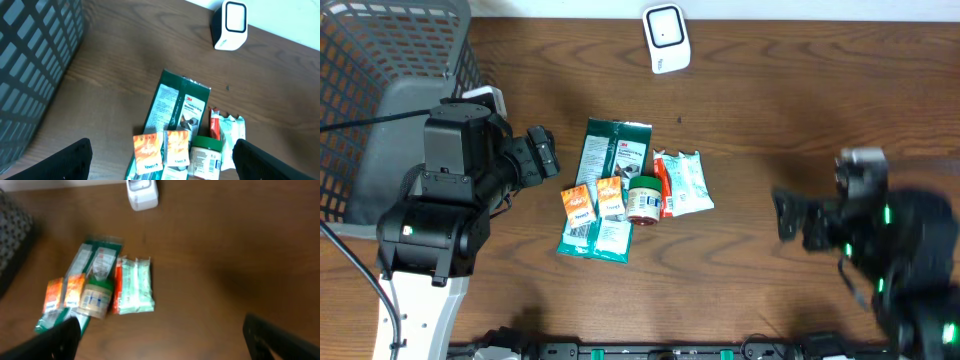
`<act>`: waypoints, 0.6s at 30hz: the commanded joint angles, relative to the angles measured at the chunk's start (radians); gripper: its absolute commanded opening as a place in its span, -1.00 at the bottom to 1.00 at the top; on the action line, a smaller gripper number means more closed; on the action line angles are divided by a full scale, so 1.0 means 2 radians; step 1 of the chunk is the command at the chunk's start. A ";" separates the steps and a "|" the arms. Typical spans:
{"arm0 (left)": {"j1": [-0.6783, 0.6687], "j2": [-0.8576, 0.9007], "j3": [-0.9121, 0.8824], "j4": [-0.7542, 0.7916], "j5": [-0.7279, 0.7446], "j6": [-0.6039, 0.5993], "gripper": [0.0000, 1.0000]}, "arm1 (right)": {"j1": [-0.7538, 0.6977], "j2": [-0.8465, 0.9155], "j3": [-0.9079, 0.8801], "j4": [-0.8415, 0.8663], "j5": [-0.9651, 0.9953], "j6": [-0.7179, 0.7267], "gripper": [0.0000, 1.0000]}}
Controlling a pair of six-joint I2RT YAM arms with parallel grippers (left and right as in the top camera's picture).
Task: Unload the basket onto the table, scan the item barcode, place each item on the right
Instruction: 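Move the right gripper over the green-lidded jar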
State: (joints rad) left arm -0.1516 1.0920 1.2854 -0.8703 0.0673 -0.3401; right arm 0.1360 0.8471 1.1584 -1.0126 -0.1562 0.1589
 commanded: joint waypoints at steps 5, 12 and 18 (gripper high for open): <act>0.001 -0.001 0.006 0.000 -0.008 0.001 0.80 | 0.001 0.186 0.138 -0.045 -0.190 0.054 0.99; 0.001 -0.001 0.006 -0.002 -0.008 0.001 0.80 | 0.088 0.306 0.132 -0.015 -0.138 0.152 0.98; 0.001 -0.001 0.006 -0.002 -0.008 0.001 0.80 | 0.174 0.385 0.132 0.024 -0.027 0.221 0.99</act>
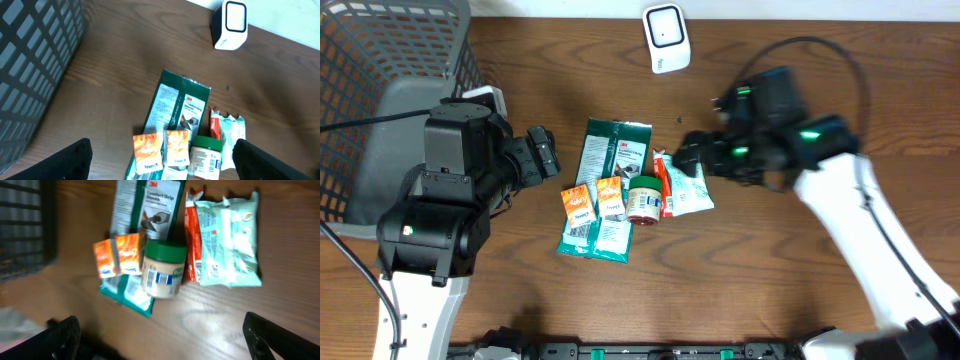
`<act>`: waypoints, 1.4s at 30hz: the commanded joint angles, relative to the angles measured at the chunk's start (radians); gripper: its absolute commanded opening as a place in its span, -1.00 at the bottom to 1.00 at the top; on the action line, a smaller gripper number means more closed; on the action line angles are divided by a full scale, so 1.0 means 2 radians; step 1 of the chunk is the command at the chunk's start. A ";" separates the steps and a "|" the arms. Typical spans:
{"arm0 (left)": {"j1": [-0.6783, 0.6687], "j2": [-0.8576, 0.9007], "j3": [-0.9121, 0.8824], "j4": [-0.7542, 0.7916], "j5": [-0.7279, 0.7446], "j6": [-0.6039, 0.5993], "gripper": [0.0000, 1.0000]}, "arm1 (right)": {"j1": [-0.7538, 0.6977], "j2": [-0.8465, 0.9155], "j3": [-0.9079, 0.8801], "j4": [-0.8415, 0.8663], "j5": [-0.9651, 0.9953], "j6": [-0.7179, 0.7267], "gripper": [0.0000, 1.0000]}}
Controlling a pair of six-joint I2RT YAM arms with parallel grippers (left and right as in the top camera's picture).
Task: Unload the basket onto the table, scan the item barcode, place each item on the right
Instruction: 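Move the right gripper over the green-lidded jar, then grasp the green-lidded jar by the lid with the right gripper and lift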
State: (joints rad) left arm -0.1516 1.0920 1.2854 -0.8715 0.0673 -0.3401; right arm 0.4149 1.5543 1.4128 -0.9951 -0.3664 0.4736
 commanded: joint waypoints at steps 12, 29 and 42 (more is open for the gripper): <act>0.001 -0.001 0.006 -0.001 -0.008 0.001 0.80 | 0.117 0.158 0.005 0.101 0.186 0.111 0.99; 0.001 -0.001 0.006 -0.001 -0.008 0.001 0.80 | 0.146 0.234 0.005 0.156 0.218 0.145 0.85; 0.001 -0.001 0.006 -0.001 -0.008 0.001 0.80 | 0.145 0.222 0.006 0.161 0.175 0.145 0.80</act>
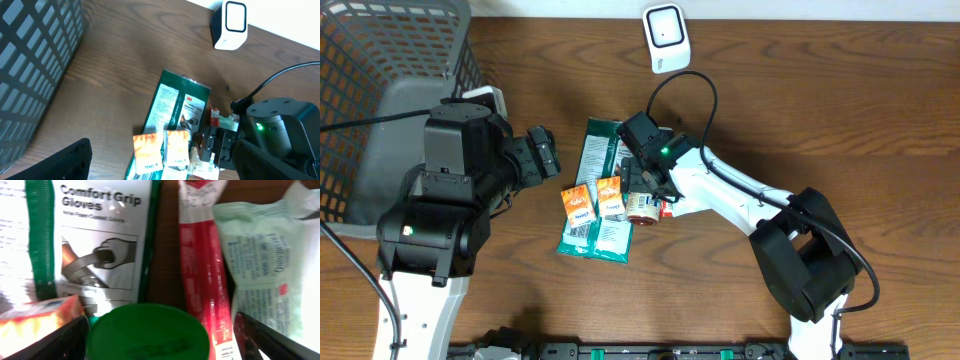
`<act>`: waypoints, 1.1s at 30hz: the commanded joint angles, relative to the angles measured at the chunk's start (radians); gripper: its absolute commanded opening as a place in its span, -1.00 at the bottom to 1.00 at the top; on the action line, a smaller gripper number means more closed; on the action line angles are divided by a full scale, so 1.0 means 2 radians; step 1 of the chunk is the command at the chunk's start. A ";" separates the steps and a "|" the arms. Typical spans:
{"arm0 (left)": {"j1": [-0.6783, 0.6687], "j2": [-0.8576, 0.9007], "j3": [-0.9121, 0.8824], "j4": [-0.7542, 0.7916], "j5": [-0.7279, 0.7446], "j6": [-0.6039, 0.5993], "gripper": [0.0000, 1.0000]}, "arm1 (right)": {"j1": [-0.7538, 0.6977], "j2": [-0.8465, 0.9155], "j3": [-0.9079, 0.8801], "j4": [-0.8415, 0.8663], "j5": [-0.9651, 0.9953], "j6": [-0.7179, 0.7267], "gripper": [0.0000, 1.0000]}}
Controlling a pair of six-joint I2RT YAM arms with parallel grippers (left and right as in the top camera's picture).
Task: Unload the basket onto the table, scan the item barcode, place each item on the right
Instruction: 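Grasp the green-lidded jar by the lid with the right gripper and lift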
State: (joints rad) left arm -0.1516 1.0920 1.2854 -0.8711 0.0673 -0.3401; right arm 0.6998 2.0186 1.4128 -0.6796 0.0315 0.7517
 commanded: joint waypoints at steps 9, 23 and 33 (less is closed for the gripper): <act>0.001 -0.001 0.006 -0.001 -0.008 0.001 0.80 | 0.011 -0.010 -0.010 0.017 -0.031 0.045 0.88; 0.001 -0.001 0.006 -0.001 -0.008 0.001 0.80 | -0.002 -0.026 -0.010 0.024 -0.017 -0.014 -0.07; 0.001 -0.001 0.006 -0.001 -0.008 0.001 0.80 | -0.009 -0.114 -0.010 0.003 0.011 -0.097 -0.19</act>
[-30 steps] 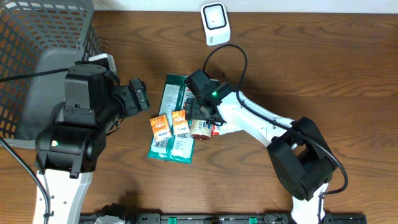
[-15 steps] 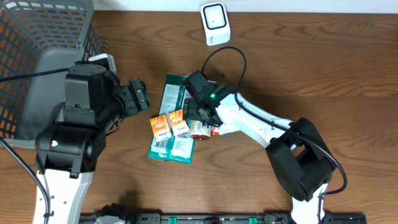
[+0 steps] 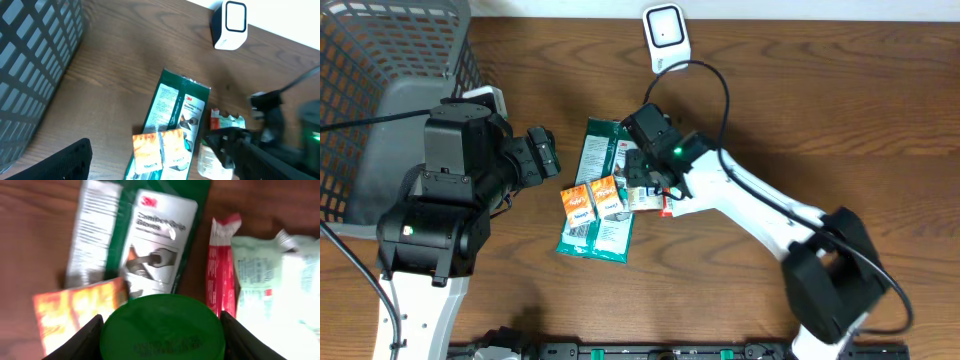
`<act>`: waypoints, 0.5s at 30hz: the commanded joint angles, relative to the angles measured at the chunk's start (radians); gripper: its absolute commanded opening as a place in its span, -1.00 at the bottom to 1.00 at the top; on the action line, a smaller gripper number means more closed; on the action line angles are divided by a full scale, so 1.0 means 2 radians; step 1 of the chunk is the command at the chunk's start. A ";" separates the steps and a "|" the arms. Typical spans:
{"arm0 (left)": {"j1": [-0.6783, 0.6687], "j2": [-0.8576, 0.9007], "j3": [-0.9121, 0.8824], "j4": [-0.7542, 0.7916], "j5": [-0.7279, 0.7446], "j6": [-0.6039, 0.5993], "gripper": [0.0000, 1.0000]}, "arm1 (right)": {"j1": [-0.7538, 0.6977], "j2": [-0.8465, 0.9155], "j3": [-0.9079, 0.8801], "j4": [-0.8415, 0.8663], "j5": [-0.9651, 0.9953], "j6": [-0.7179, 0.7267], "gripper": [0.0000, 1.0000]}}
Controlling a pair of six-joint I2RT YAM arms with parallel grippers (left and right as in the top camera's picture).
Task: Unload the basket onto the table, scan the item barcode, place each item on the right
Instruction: 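Grasp the green-lidded jar by the lid with the right gripper and lift, then carry the jar to the right and set it on the table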
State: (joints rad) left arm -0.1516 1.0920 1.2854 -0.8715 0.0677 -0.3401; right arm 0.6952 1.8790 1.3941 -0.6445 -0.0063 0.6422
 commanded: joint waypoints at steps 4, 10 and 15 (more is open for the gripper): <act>0.001 -0.001 0.006 -0.001 -0.008 0.001 0.80 | -0.016 -0.069 0.000 -0.062 0.103 -0.049 -0.10; 0.001 -0.001 0.006 -0.001 -0.008 0.001 0.80 | -0.064 -0.079 0.000 -0.103 0.147 -0.049 -0.10; 0.001 -0.001 0.006 -0.001 -0.008 0.001 0.81 | -0.120 -0.077 -0.006 -0.102 0.150 -0.050 -0.18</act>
State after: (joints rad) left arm -0.1516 1.0920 1.2854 -0.8715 0.0677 -0.3401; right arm 0.5171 1.7439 1.3918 -0.8516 0.2352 0.5579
